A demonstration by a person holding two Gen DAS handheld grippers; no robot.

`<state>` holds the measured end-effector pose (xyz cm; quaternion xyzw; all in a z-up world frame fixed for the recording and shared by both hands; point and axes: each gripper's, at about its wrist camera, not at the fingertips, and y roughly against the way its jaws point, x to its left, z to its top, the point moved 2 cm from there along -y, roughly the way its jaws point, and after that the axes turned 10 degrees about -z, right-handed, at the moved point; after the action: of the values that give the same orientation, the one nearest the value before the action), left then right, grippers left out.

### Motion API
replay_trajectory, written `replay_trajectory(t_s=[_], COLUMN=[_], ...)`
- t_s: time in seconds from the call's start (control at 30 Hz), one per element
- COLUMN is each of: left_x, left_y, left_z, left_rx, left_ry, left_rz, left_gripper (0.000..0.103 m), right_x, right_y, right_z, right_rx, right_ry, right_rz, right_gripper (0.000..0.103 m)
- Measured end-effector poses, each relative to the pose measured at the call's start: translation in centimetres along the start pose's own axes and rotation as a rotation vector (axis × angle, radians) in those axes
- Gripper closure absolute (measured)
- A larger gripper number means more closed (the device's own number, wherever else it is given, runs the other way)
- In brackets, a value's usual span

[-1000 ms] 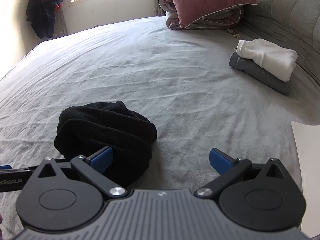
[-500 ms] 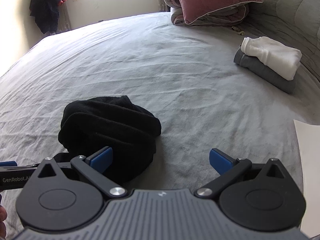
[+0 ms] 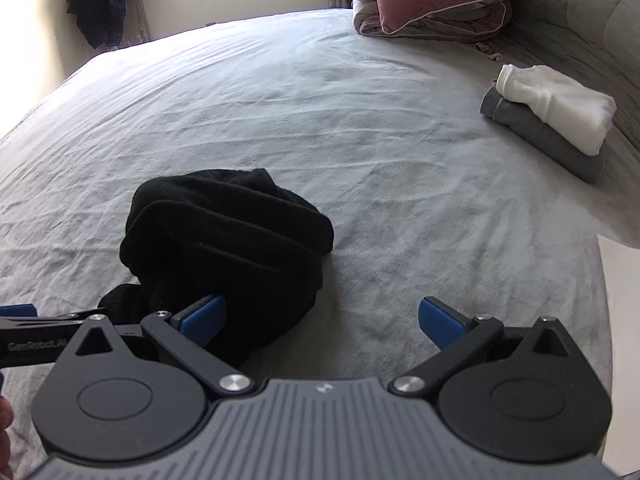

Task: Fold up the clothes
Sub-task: 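Move both open grippers toward the crumpled black T-shirt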

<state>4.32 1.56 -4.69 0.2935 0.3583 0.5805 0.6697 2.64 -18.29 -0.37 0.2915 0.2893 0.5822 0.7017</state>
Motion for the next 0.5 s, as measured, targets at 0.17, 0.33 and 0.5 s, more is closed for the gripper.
replay_trajectory(t_s=[0.17, 0.33, 0.5], left_x=[0.1, 0.23, 0.09], left_y=[-0.31, -0.77, -0.96], left_z=[0.08, 0.36, 0.22], left_rx=[0.008, 0.022, 0.029], left_ry=[-0.003, -0.006, -0.02], left_rz=[0.007, 0.022, 0.032], left_gripper=[0.0, 0.0, 0.0], right_x=[0.19, 0.61, 0.88], right_y=[-0.3, -0.66, -0.87], right_z=[-0.07, -0.24, -0.27], right_rx=[0.015, 0.034, 0.035], right_ry=[0.008, 0.024, 0.046], right_rz=[-0.002, -0.001, -0.009], right_gripper=[0.0, 0.0, 0.0])
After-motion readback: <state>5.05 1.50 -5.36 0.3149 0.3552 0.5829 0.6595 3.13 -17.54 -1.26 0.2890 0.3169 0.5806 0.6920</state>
